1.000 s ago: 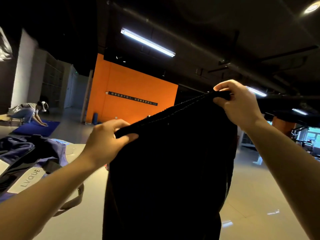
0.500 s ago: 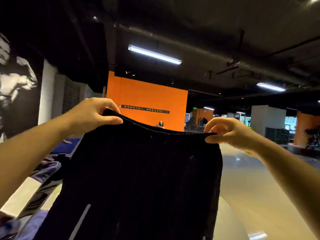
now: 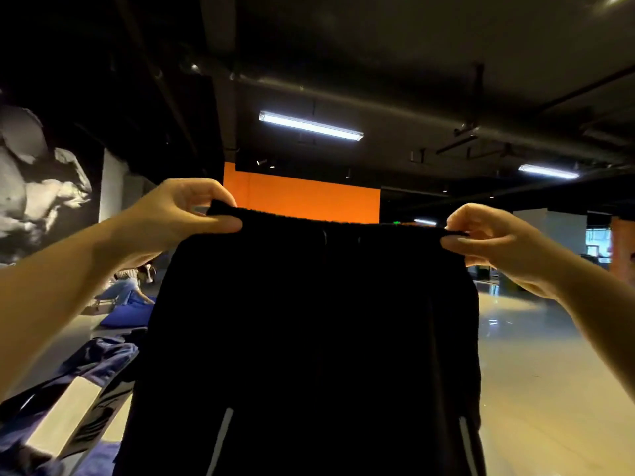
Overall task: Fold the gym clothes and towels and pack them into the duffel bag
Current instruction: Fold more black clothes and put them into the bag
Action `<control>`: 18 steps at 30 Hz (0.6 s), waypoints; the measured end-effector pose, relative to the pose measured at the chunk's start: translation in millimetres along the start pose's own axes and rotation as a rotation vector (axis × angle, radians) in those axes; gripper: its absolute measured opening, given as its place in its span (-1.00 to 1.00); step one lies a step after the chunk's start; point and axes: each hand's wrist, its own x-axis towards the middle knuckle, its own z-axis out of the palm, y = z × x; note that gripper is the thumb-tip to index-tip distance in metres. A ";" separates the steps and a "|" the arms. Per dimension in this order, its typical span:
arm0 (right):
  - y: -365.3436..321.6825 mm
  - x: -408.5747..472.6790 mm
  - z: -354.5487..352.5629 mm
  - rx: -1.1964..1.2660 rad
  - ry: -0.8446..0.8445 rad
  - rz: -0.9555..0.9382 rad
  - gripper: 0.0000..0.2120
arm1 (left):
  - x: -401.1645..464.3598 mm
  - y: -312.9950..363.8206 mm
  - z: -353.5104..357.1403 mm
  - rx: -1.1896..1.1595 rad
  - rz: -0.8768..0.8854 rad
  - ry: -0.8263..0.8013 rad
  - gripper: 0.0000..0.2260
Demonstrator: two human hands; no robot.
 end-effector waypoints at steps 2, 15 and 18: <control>2.2 3.3 2.0 -0.042 -0.021 0.031 -0.49 | 7.1 -0.2 2.9 0.022 -0.019 0.046 -0.48; -34.7 2.5 -21.1 -0.317 0.106 -0.061 -0.78 | 12.4 26.3 2.7 0.058 -0.068 -0.030 -0.50; -43.1 -0.9 -22.8 -0.408 0.186 -0.089 -0.79 | 9.1 41.7 5.2 0.077 -0.001 0.055 -0.48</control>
